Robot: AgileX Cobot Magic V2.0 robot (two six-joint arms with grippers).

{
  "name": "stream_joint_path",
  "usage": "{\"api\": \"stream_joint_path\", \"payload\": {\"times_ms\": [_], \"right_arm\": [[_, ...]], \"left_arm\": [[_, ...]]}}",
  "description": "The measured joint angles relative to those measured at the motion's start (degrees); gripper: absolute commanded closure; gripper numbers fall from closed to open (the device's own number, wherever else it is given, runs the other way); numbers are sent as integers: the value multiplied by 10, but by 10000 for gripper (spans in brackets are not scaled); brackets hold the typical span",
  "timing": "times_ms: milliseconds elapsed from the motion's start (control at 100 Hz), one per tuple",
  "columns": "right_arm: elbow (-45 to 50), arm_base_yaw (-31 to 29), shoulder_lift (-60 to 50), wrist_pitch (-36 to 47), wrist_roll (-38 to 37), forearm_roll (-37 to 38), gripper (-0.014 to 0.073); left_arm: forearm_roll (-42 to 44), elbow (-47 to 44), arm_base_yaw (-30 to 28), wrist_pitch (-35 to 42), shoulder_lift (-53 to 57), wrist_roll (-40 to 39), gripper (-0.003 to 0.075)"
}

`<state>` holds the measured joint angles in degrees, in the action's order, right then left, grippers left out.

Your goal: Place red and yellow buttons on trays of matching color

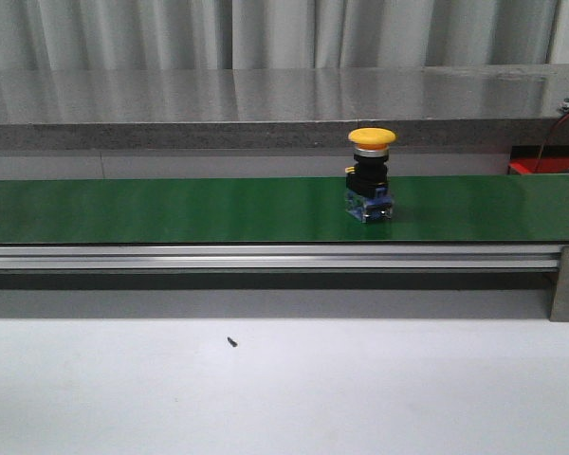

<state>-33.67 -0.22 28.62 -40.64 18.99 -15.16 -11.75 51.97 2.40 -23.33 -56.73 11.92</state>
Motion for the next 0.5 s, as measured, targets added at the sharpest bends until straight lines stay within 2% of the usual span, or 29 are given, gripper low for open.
{"api": "stream_joint_path", "payload": {"times_ms": [170,270,300,500], "right_arm": [[0,0,0,0,0,0,661],[0,0,0,0,0,0,661],[0,0,0,0,0,0,661],[0,0,0,0,0,0,661]], "left_arm": [[0,-91,20,14,97,0,612],[0,-144,21,22,152,0,720],[0,-159,21,25,168,0,738],[0,-245,21,30,277,0,740]]}}
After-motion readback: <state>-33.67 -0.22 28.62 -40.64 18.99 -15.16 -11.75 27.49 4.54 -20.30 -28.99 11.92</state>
